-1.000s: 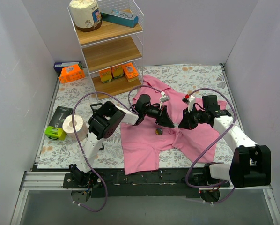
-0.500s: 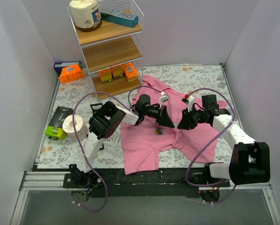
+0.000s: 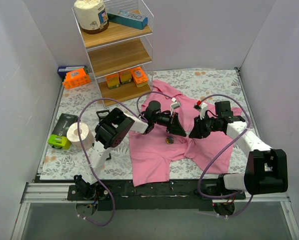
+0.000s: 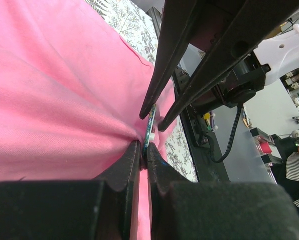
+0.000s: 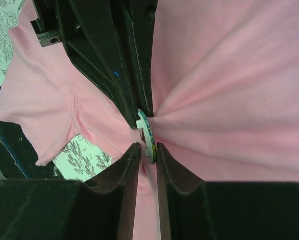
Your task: Remove the brooch from the garment
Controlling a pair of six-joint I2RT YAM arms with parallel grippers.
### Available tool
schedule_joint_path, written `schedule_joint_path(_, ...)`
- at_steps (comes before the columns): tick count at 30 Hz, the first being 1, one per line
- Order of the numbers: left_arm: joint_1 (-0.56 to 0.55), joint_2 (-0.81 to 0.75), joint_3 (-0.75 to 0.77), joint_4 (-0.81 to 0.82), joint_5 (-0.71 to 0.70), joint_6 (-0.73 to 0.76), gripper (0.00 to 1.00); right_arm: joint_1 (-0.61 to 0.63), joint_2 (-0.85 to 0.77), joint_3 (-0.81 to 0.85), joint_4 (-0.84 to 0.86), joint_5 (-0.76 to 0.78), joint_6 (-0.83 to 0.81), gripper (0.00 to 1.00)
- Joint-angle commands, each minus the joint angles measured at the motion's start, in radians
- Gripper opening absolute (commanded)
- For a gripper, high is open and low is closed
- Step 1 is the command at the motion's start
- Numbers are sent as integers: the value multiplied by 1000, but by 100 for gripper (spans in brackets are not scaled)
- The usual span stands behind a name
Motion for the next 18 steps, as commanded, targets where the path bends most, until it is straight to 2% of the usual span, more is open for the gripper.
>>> schedule_joint_path(1, -7, -27, 17, 20, -8, 3, 0, 5, 10, 30, 11, -19, 26, 25)
schedule_joint_path(5, -7, -28, 18, 19, -5, 3, 0, 4, 19, 26, 28, 8, 49, 21)
schedule_joint_path(11, -10, -27, 29, 0, 4, 18, 0, 2, 42, 30, 48, 34, 75, 21)
schedule_joint_path(18, -16, -27, 38, -1, 12, 20, 0, 0, 68, 38, 75, 145, 142, 20)
